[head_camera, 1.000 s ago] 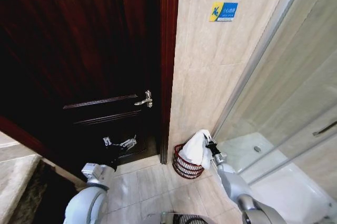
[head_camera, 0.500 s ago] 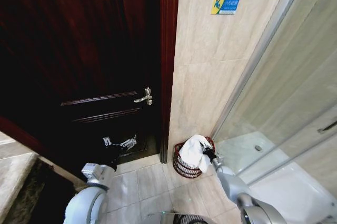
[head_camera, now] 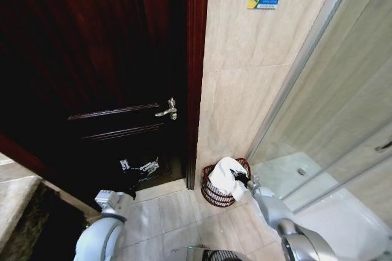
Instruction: Discard the used towel into the hamper.
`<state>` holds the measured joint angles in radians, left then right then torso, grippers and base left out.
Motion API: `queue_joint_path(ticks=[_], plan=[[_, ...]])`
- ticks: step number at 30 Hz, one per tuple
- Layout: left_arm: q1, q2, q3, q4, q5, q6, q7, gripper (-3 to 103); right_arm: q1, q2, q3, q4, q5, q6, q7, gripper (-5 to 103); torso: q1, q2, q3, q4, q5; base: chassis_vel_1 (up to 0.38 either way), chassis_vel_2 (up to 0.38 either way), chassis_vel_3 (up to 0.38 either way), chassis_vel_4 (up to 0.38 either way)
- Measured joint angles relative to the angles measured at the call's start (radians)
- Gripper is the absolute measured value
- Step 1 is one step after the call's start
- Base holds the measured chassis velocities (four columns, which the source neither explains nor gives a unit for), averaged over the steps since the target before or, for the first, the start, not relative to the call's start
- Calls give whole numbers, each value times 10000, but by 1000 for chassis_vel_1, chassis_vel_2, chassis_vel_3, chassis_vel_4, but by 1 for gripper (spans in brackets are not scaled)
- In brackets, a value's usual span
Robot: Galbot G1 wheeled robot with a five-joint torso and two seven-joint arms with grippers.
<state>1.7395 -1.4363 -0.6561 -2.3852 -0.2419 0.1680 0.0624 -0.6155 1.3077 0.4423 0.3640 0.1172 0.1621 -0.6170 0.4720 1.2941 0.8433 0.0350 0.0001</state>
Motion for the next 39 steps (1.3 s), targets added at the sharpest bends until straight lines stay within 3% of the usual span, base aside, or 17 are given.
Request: queue_joint_path(ticks=[2,13,18,28,34,37,39], plan=[[0,0,0,0,0,0,0,100,160,-1,-258,-81,-58,-407,-24,8,-31,-67,-37,2,-1,0,0,0,0],[0,0,0,0,0,0,0,100,925,197,-1131,-1150,-1041,-829,632,8,-132,-290,-160,3,-2,0,0,0,0],[0,0,0,0,0,0,0,100,1162,289,-1107,-1744,-656,-1335,1001,8,-176,-389,-213,5,-1,0,0,0,0],[0,0,0,0,0,0,0,100,1107,334,-1630,-1736,-575,-1524,1335,8,-229,-506,-277,2,-1,0,0,0,0],[0,0,0,0,0,0,0,100,1255,611,-1659,-1787,-332,-2013,1854,4,-232,-514,-281,1,-2,0,0,0,0],[0,0,0,0,0,0,0,100,1160,691,-1660,-1400,219,-2274,2031,8,-230,-511,-276,2,1,0,0,0,0],[0,0,1,0,0,0,0,100,910,545,-1753,-697,552,-2185,2097,23,-225,-502,-271,3,3,0,0,0,0]])
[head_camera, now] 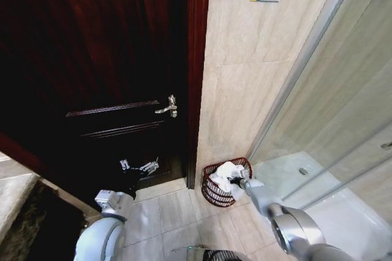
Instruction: Discard the used towel into the hamper.
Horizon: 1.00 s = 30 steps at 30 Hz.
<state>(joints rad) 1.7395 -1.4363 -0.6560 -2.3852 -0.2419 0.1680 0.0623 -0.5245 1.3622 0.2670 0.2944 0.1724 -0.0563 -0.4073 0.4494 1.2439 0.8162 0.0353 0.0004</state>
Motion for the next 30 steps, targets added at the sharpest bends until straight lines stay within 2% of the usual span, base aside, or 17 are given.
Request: queue_joint_path(ticks=[3,5,6,7,8,9,10,11,13,14,16,17,19,20,22,24,30], plan=[[0,-1,-1,0,0,1,0,100,-386,-419,-395,935,692,-103,102,28,5,10,5,0,0,0,0,0,0],[0,1,0,0,0,0,0,100,-936,-1015,-1016,2301,1747,-483,250,40,8,17,8,-6,-6,0,0,0,0],[0,1,0,0,0,0,0,100,-936,-1015,-1016,2301,1747,-483,250,40,8,17,8,-6,-6,0,0,0,0],[-1,-1,-1,0,0,0,-1,100,-1471,-1460,-1292,3587,2488,-821,417,46,10,23,10,-6,-4,0,0,0,0],[-1,-1,0,0,0,0,-1,100,-1800,-1703,-1415,4328,2875,-988,526,46,10,26,11,-6,-5,0,0,0,0],[0,0,0,-1,0,0,2,100,-2318,-2029,-1529,5330,3320,-1252,699,57,11,31,11,-2,-5,0,0,0,0],[0,0,0,0,0,0,1,100,-2876,-2342,-1563,6306,3605,-1442,866,57,11,34,14,-2,0,0,0,0,0],[0,0,0,0,0,0,1,100,-2876,-2342,-1563,6306,3605,-1442,866,57,11,34,14,-2,0,0,0,0,0],[0,0,1,-1,0,0,2,100,-4028,-2914,-1477,8314,4076,-1908,1320,68,16,39,16,-4,0,0,0,0,0],[0,0,1,-1,0,0,2,100,-4028,-2914,-1477,8314,4076,-1908,1320,68,16,39,16,-4,0,0,0,0,0],[-1,-1,0,0,0,0,0,100,-4897,-3337,-1249,9550,4214,-2225,1646,78,15,46,18,-2,-9,0,0,0,0],[-1,-1,0,0,0,0,0,100,-4897,-3337,-1249,9550,4214,-2225,1646,78,15,46,18,-2,-9,0,0,0,0],[0,0,-1,0,0,0,0,100,-5398,-3526,-1065,9775,4074,-2297,1734,89,16,49,21,-7,-5,0,0,0,0],[0,0,-1,0,0,0,0,100,-5398,-3526,-1065,9775,4074,-2297,1734,89,16,49,21,-7,-5,0,0,0,0],[0,0,0,-1,0,0,1,100,-5297,-3404,-982,8869,3833,-2204,1718,97,20,53,24,-4,-4,0,0,0,0],[-1,0,0,0,0,0,0,100,-4855,-3148,-1002,7780,3743,-2071,1584,100,24,54,26,2,0,0,0,0,0],[0,0,0,0,-1,0,1,100,-3706,-2660,-1166,5605,3240,-1559,1133,100,27,56,30,-4,-1,0,0,0,0]])
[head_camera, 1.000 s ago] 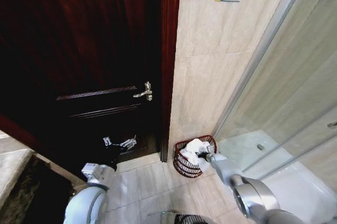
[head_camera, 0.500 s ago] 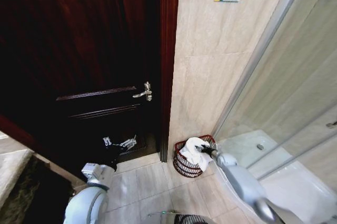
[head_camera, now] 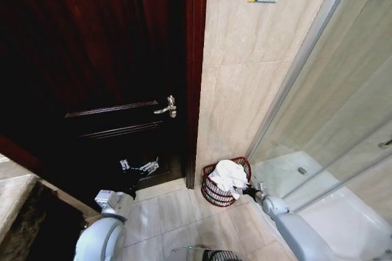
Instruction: Discard the used towel into the hamper.
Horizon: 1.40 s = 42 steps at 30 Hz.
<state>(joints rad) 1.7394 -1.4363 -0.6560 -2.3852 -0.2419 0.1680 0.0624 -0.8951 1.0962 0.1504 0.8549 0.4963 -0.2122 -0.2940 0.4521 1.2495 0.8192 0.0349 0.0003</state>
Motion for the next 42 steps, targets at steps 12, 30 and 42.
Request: queue_joint_path(ticks=[12,30,42], plan=[[0,-1,0,-1,1,0,0,100,2899,1478,-372,-3765,-1230,1041,-769,100,3,8,4,1,-4,0,0,0,0],[0,0,0,0,0,0,0,100,3109,2664,-43,-5316,-1951,1075,-363,100,4,15,5,4,-2,0,0,0,0],[0,0,0,0,1,0,0,100,3115,2237,7,-5067,-1485,1086,-415,100,6,15,8,2,0,0,0,0,0]])
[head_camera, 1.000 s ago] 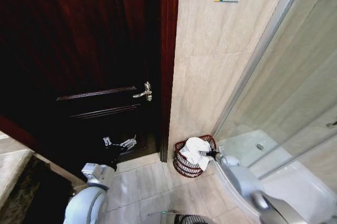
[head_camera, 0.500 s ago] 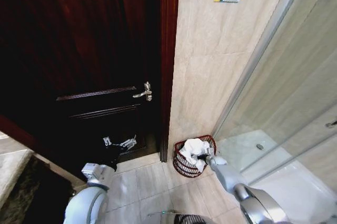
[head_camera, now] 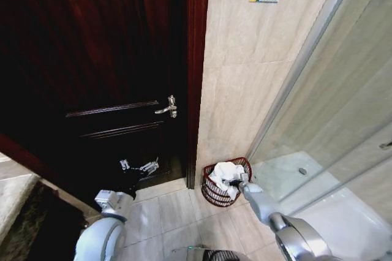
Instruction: Discard the used towel into the hamper.
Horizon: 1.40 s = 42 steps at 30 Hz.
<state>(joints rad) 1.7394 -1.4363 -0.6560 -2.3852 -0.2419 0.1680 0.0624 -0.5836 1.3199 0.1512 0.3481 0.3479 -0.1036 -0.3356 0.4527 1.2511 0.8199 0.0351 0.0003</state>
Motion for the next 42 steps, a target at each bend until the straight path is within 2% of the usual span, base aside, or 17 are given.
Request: queue_joint_path(ticks=[10,16,26,42], plan=[[1,0,0,0,0,0,0,100,-267,-110,24,134,-22,-24,-85,100,-4,4,-2,-2,-4,-24,29,23,-21],[0,0,-1,0,0,0,0,100,-381,-158,-32,151,-154,355,-117,100,5,1,1,1,0,-121,146,147,-134],[2,0,0,0,0,0,0,100,-456,-194,-76,192,-486,291,-276,100,-6,3,-2,2,-2,-56,41,42,-40],[1,0,0,0,0,0,0,100,-459,59,-54,-129,-925,444,-187,100,0,4,0,0,-1,11,-9,-12,9]])
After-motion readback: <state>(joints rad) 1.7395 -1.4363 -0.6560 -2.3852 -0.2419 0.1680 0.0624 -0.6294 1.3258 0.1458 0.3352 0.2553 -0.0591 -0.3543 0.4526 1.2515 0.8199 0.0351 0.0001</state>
